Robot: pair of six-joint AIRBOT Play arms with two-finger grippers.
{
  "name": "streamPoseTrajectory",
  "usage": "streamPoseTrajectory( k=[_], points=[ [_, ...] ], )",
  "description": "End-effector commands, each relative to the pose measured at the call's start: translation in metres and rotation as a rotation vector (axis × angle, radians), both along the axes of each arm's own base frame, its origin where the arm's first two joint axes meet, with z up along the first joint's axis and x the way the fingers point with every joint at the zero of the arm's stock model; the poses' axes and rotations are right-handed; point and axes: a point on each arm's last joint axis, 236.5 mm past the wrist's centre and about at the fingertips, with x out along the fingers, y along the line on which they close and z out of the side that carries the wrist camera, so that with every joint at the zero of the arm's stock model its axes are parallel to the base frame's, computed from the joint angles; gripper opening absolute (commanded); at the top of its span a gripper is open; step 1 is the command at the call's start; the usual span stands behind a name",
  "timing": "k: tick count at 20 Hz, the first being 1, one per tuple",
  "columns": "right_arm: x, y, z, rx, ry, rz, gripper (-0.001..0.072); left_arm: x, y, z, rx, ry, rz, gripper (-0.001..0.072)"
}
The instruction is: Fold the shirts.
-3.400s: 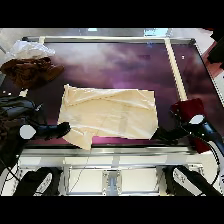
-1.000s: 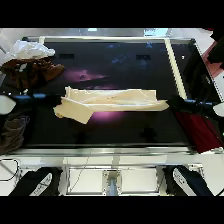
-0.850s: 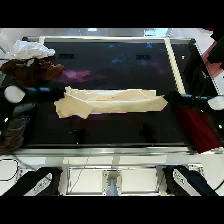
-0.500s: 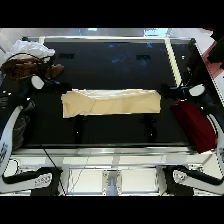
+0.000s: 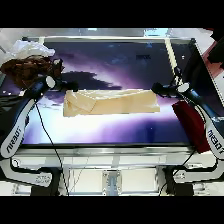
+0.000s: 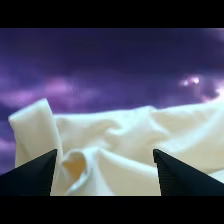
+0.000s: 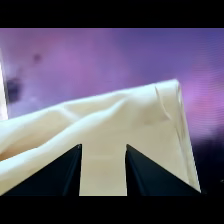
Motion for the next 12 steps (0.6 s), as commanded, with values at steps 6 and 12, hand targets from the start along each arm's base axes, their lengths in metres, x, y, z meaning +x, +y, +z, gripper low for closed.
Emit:
streamPoseTrajectory(
  k=[6,12],
  points=[
    [-0.007,-0.054,0.076,-0.092,-0.026,0.044,0.0404,0.037,-0.015,0.133,-0.034,-0.166,-0.047,0.0677],
    [-0.067,-0.052,-0.017,0.099,0.354,0.167,0.0501,0.042,-0.05,0.171,-0.208,-0.246,-0.092,0.0677]
  ],
)
